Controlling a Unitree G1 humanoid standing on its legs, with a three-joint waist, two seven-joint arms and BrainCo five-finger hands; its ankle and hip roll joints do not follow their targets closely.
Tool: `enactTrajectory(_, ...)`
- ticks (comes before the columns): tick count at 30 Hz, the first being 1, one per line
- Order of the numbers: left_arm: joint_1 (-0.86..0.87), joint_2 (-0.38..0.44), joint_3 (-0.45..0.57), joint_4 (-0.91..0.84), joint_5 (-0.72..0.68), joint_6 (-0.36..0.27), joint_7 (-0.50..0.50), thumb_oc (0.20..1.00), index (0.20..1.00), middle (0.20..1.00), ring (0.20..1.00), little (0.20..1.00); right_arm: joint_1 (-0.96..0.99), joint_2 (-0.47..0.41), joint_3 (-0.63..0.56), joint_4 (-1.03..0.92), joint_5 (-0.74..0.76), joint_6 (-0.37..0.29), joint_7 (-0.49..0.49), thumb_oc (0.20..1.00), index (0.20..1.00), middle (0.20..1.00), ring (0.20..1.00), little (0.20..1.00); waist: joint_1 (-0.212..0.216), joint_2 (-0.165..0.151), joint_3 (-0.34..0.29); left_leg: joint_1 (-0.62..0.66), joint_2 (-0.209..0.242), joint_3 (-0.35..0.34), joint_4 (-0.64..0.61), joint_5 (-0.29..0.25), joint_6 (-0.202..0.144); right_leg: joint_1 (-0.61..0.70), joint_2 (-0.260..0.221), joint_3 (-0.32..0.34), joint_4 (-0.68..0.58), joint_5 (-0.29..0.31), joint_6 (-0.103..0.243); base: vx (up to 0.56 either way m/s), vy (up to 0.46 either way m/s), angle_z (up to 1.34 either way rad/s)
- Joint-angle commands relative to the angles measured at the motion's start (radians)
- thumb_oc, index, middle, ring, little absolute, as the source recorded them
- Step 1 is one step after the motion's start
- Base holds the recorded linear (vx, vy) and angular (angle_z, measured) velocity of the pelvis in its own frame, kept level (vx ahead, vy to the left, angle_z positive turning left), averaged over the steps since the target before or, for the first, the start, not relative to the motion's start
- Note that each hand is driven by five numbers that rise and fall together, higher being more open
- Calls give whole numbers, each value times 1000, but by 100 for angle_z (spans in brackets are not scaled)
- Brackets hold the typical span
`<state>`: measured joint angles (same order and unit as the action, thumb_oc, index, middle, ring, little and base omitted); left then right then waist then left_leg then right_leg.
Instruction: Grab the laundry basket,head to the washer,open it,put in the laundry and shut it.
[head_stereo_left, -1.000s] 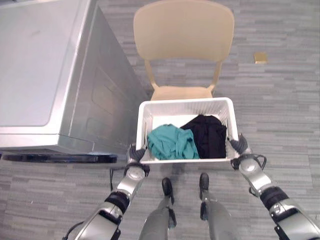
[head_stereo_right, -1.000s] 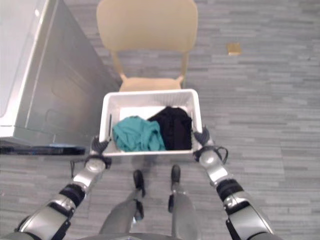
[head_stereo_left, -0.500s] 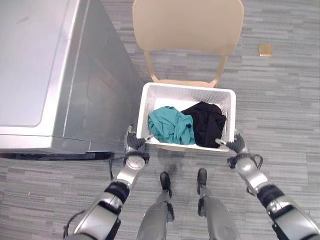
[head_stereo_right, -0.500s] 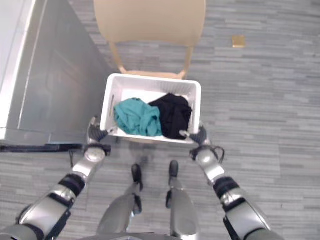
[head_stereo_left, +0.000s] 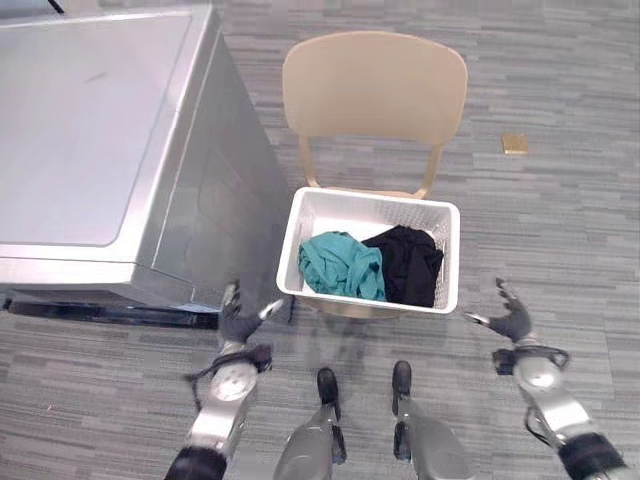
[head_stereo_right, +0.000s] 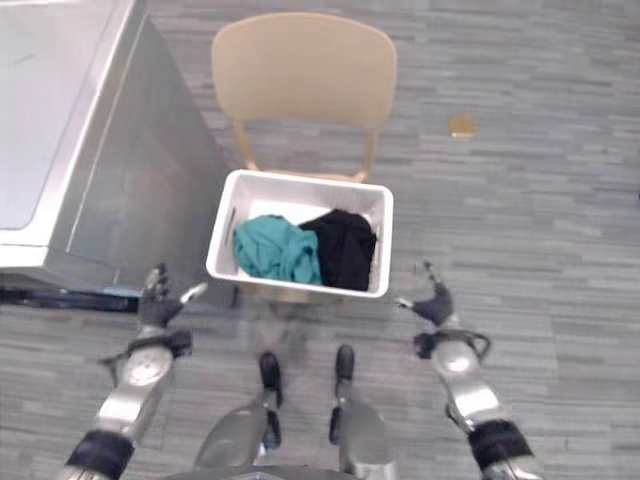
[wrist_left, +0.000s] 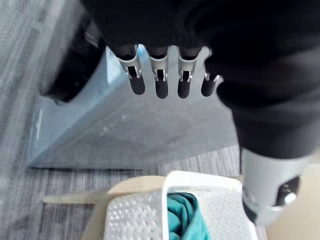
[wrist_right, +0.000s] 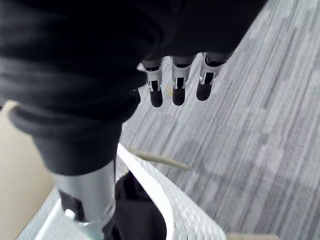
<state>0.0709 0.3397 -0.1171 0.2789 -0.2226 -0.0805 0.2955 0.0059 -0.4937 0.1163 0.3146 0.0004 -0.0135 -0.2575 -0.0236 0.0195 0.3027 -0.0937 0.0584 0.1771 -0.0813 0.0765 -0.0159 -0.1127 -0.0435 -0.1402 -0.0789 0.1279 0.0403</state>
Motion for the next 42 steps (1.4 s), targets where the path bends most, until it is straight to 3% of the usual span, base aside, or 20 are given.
enactTrajectory(1,-32,33,5,63,-2,-27,-66,1000,1000,1000,1000,1000,16,18,9,27,-19,-36,56,1000,1000,1000,1000,1000,18,-31,-62,-6,-13,-28,-6,-12,-25,3,-51,19,104,-127,82,-52,-64,15)
enactTrajectory(11,62,38,-17,288,110,3,-157,1000,1000,1000,1000,1000,73,87,28,238,-21,-57,119,1000,1000,1000,1000,1000,31,-20,-100,53,-5,-52,24,-11,-32,86,-31,-7,130,-177,57,-28,-53,10)
enactTrajectory(16,35,11,-11,444,100,10,-125,1000,1000,1000,1000,1000,36,86,45,330,-6,-60,89,1000,1000,1000,1000,1000,49,-47,-82,-43,-2,-97,169,-44,-51,69,-68,-42,115,-149,49,-152,46,38)
enactTrajectory(17,36,-5,-11,469,93,11,-115,1000,1000,1000,1000,1000,40,94,41,337,5,-59,84,1000,1000,1000,1000,1000,42,-59,-88,-31,49,-66,180,-57,-50,60,-102,-66,115,-138,57,-107,145,56)
enactTrajectory(18,36,-5,-11,470,93,11,-115,1000,1000,1000,1000,1000,40,94,41,337,5,-59,84,1000,1000,1000,1000,1000,41,-58,-87,-30,50,-67,180,-58,-50,61,-101,-67,116,-139,57,-69,295,73)
enactTrajectory(19,37,-25,-11,494,74,6,-103,1000,1000,1000,1000,1000,50,100,38,346,15,-58,80,1000,1000,1000,1000,1000,28,-60,-102,1,125,-35,164,-38,-63,61,-133,-91,118,-136,67,0,176,64)
enactTrajectory(21,35,-30,-16,499,73,3,-97,1000,1000,1000,1000,1000,59,103,33,351,19,-56,80,1000,1000,1000,1000,1000,20,-55,-111,26,160,-17,145,-35,-80,77,-148,-102,120,-151,81,75,340,66)
enactTrajectory(22,20,-32,-34,502,90,2,-91,1000,1000,1000,1000,1000,68,106,27,364,25,-53,79,1000,1000,1000,1000,1000,4,-45,-128,34,213,61,88,17,-109,88,-178,-142,119,-153,96,31,376,75)
enactTrajectory(23,19,-32,-35,502,91,2,-90,1000,1000,1000,1000,1000,68,106,26,364,26,-53,79,1000,1000,1000,1000,1000,4,-45,-123,31,214,68,85,33,-104,85,-179,-152,119,-143,90,75,564,107)
enactTrajectory(24,-5,-30,-58,489,103,-7,-97,1000,1000,1000,1000,1000,76,119,16,374,37,-50,85,1000,1000,1000,1000,1000,-15,-32,-148,60,236,128,24,28,-132,110,-215,-185,116,-149,118,123,437,99)
enactTrajectory(26,-28,-23,-75,502,110,-14,-88,1000,1000,1000,1000,1000,50,128,28,393,40,-50,83,1000,1000,1000,1000,1000,-6,-41,-148,34,204,100,63,3,-129,133,-259,-201,111,-105,141,177,509,82)
enactTrajectory(29,-45,1,-66,504,112,-16,-81,1000,1000,1000,1000,1000,29,160,51,379,33,-42,91,1000,1000,1000,1000,1000,11,-73,-132,7,139,82,112,-67,-87,100,-323,-177,159,-7,166,55,342,41)
enactTrajectory(31,-53,11,-64,507,113,-15,-76,1000,1000,1000,1000,1000,6,172,70,381,26,-40,90,1000,1000,1000,1000,1000,21,-79,-124,2,120,84,120,-83,-70,77,-335,-164,187,7,163,10,212,6)
enactTrajectory(32,-59,16,-63,509,116,-12,-74,1000,1000,1000,1000,1000,-5,182,84,377,26,-37,92,1000,1000,1000,1000,1000,26,-78,-118,5,108,80,117,-90,-58,63,-327,-151,208,-5,151,9,296,-4)
enactTrajectory(33,-61,23,-60,515,118,-16,-73,1000,1000,1000,1000,1000,-11,197,110,352,33,-49,99,1000,1000,1000,1000,1000,23,-74,-107,9,70,80,95,-71,-25,13,-242,-80,264,-48,114,9,294,6)
enactTrajectory(34,-61,23,-60,515,118,-16,-73,1000,1000,1000,1000,1000,-11,197,110,352,33,-49,99,1000,1000,1000,1000,1000,24,-74,-108,9,70,81,94,-71,-26,10,-243,-78,268,-50,114,56,341,3)
enactTrajectory(36,-54,15,-64,500,127,-20,-76,1000,1000,1000,1000,1000,-25,182,164,298,21,-57,115,1000,1000,1000,1000,1000,10,-51,-89,57,5,38,37,-66,-6,-24,-72,27,269,-154,86,157,300,22)
enactTrajectory(38,-54,11,-68,505,134,-18,-75,1000,1000,1000,1000,1000,-45,161,201,249,-5,-57,121,1000,1000,1000,1000,1000,8,-45,-82,77,-30,4,24,-71,1,-41,-15,43,227,-155,71,140,135,52)
enactTrajectory(41,-60,5,-74,512,140,-19,-69,1000,1000,1000,1000,1000,-69,141,228,205,-9,-64,125,1000,1000,1000,1000,1000,5,-46,-75,89,-62,-36,24,-83,4,-60,18,85,164,-129,70,156,4,91)
enactTrajectory(42,-47,0,-77,505,146,-22,-74,1000,1000,1000,1000,1000,-83,122,240,159,-21,-65,132,1000,1000,1000,1000,1000,12,-45,-75,82,-88,-90,45,-88,9,-50,16,120,147,-112,70,222,-32,81)
